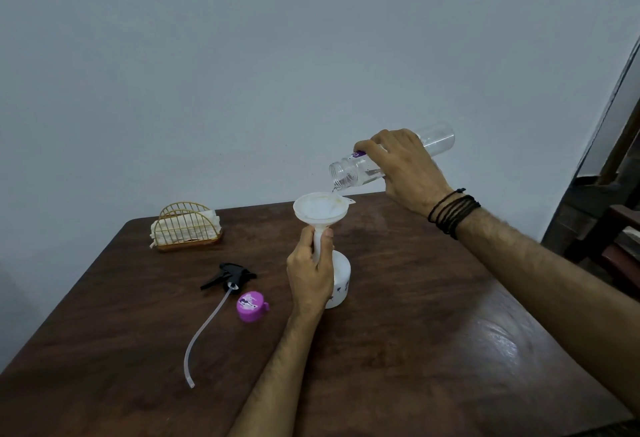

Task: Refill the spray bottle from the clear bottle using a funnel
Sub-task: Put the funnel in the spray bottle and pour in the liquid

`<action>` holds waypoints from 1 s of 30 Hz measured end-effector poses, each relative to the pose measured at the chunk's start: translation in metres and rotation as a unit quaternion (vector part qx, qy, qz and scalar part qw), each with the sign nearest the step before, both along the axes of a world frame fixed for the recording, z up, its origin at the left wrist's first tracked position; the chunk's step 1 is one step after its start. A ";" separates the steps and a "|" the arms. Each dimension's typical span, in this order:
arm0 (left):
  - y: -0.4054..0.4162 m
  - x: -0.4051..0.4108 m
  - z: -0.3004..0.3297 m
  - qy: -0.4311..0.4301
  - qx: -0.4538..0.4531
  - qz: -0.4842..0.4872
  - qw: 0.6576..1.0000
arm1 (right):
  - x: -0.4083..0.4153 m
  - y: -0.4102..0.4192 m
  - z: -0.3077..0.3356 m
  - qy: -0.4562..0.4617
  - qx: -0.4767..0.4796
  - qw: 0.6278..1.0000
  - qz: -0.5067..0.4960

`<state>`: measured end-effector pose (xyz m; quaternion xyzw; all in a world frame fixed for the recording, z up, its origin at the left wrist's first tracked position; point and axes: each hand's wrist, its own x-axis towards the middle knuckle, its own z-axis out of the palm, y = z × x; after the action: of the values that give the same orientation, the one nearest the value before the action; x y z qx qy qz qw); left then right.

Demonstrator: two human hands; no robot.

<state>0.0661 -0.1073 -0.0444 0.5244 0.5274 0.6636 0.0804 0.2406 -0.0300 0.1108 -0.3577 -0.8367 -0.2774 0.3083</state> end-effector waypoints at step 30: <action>0.000 0.000 0.000 -0.006 0.003 -0.008 1.000 | -0.008 -0.004 0.012 -0.070 0.046 0.996 -0.015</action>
<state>0.0661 -0.1073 -0.0442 0.5249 0.5207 0.6676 0.0875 0.2328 -0.0335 0.1224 -0.3355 -0.8369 -0.3450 0.2608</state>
